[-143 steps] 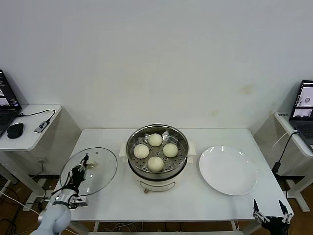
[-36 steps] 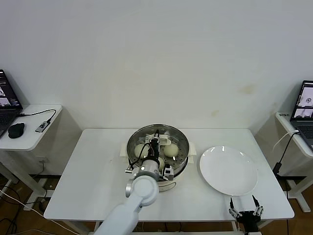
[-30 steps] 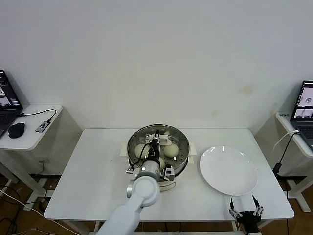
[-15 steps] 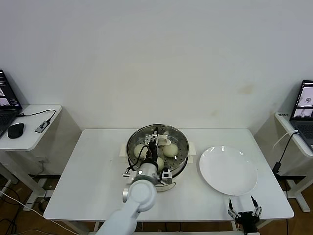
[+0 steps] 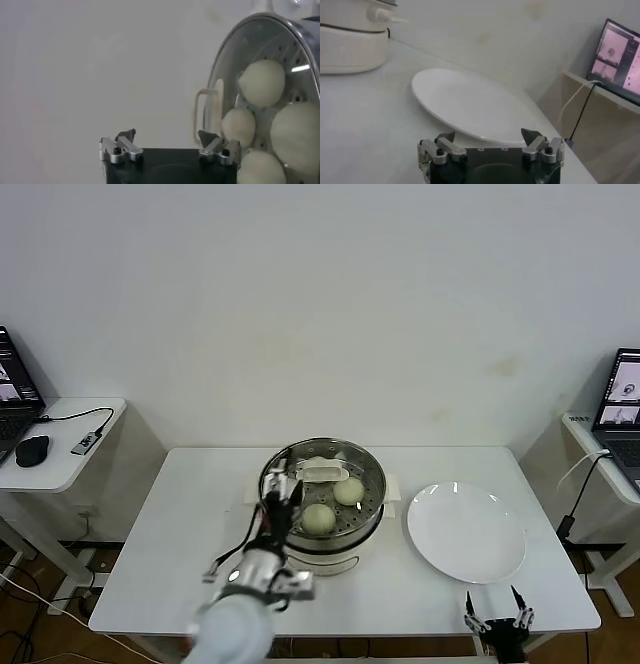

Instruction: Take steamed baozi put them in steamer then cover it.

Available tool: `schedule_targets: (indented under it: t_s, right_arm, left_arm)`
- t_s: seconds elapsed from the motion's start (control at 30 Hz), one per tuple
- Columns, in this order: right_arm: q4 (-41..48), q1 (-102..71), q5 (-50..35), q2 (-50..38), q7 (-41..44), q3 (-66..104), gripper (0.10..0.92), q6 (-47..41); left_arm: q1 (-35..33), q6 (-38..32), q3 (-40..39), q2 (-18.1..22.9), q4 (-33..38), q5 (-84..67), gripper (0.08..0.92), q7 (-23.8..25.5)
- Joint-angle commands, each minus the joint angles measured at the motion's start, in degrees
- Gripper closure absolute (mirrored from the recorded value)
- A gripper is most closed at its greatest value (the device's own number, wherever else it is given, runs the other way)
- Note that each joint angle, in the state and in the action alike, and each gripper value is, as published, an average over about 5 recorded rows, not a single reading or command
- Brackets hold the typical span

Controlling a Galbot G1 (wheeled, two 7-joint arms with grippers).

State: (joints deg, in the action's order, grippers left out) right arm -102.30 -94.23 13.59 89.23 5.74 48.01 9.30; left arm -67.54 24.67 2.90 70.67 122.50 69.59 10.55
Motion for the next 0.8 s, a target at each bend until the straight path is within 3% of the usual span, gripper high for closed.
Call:
schedule_targets:
  t_s: [0.03, 0.1, 0.13, 0.37, 0.8]
  right_arm:
    - [-1.29, -0.96, -4.1, -1.56, -0.62, -2.14, 0.203, 4.25]
    - [-1.78, -1.3, -4.67, -2.04, -0.59, -2.76, 0.203, 4.69]
    - [-2.01, -1.44, -4.88, -2.22, -0.54, -3.1, 0.203, 4.79]
    - [-4.8, -3.67, -10.63, -5.01, 0.74, -6.07, 0.203, 4.7]
    - [-9.19, -8.57, -18.36, -10.66, 2.7, -9.72, 0.203, 2.46]
  left_arm:
    - [-26.81, -32.86, 25.35, -7.13, 6.71, -61.91, 0.178, -25.77]
    - [-29.5, -43.36, 29.38, -5.51, 2.46, -71.37, 0.177, -25.31]
    - [-30.92, -44.13, 29.99, -5.32, 1.35, -74.6, 0.177, -25.25]
    - [-36.93, -32.58, 27.53, -4.7, -3.22, -90.75, 0.177, -27.59]
    - [-35.37, -31.93, 27.25, 1.16, -9.75, -86.31, 0.177, -24.88]
